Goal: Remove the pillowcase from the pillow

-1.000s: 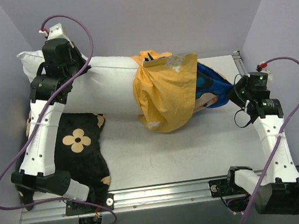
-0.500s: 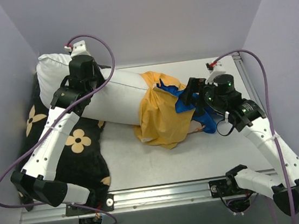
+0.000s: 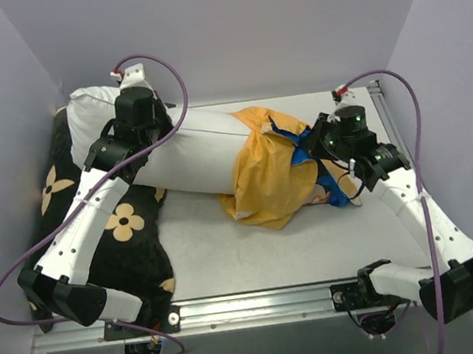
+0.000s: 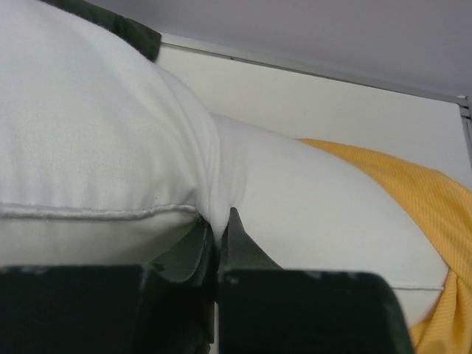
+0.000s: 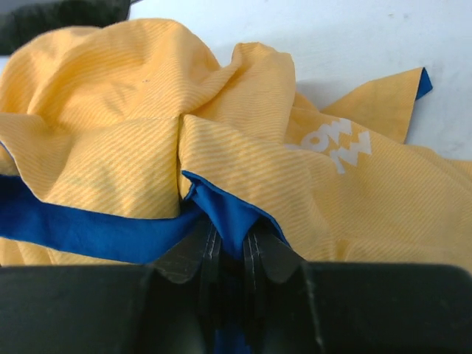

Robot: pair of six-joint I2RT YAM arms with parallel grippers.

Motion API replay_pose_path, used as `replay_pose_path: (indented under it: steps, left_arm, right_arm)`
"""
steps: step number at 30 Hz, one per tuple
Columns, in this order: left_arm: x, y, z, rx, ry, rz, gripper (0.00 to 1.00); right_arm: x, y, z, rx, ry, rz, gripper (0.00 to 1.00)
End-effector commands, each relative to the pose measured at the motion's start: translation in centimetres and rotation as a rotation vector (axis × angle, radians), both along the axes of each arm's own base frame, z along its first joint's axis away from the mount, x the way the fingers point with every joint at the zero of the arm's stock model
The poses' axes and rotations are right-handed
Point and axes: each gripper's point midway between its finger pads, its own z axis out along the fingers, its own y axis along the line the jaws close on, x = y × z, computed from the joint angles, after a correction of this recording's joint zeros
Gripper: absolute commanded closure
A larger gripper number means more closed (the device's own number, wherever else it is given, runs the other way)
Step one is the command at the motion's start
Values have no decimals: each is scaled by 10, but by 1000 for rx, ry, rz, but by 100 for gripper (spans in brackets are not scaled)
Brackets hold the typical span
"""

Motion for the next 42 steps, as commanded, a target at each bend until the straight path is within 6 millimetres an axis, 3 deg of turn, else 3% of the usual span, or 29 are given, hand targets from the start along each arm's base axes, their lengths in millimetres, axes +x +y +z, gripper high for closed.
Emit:
replay_pose_path:
  steps: [1,2,6,9,16,22,26,37,39,42]
  left_arm:
    - [-1,22,65,-46,-180,68,100]
    - [-2,23,68,-50,-187,68,100]
    - [-5,29,80,-47,-203,75,100]
    - [-5,37,89,-51,-218,85,100]
    - [-1,52,89,-74,-212,98,100]
    - [1,69,109,-92,-242,124,100]
    - [3,95,121,-126,-266,174,100]
    - [6,125,131,-164,-289,228,100]
    - [9,119,135,-189,-303,199,100]
    - [16,93,142,-228,-324,68,100]
  right_arm:
    - [-14,-95,-6,-115,61,-331,100]
    - [-15,-118,-3,-124,65,-401,100]
    - [-29,-173,3,-129,99,-568,100]
    - [-34,-194,-1,-76,128,-617,100]
    - [-38,-212,-16,-68,175,-677,100]
    - [-36,-215,-7,-28,161,-685,100]
    - [-43,-235,-11,-69,183,-760,100]
    - [-39,-239,-10,-40,190,-778,100]
    - [-35,-227,-8,5,184,-724,100]
    - [-26,-205,1,34,148,-633,100]
